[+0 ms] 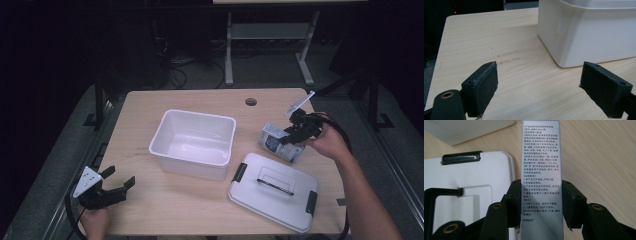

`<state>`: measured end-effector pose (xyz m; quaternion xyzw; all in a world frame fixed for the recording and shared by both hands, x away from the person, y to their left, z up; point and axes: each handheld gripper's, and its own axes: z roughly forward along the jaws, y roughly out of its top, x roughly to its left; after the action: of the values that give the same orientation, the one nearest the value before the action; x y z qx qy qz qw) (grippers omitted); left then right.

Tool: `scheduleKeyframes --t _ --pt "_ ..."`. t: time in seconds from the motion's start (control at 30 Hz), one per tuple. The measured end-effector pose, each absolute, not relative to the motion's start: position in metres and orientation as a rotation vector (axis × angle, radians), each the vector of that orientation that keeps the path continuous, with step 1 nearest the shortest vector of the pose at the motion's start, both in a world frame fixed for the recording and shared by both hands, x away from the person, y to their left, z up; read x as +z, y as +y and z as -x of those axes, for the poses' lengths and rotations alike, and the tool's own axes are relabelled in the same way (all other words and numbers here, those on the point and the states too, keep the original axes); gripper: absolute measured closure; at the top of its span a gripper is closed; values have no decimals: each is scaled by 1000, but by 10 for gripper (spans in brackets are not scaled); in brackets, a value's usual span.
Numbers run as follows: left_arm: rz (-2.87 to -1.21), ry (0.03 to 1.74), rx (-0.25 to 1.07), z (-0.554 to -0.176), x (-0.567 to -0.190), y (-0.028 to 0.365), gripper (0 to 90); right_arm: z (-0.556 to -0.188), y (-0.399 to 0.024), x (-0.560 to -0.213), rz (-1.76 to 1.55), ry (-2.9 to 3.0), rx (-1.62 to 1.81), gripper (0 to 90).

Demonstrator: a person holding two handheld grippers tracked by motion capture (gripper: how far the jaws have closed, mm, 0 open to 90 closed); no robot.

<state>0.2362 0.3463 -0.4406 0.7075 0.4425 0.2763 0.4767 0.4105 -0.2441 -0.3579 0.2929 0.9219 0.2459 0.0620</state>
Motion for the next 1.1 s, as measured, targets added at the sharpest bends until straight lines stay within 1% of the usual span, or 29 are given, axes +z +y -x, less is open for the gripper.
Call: scheduleKeyframes --t 0.3,0.83,1.1 --pt "-1729 1081 675 -236 -441 346 136 -397 -246 -337 -858 2768 764 554" --pt "-1724 1082 675 -236 -440 346 137 -375 -235 -308 -807 2789 785 554" --pt "-1731 1078 674 -236 -440 345 136 -360 -227 -287 -782 2794 796 554"
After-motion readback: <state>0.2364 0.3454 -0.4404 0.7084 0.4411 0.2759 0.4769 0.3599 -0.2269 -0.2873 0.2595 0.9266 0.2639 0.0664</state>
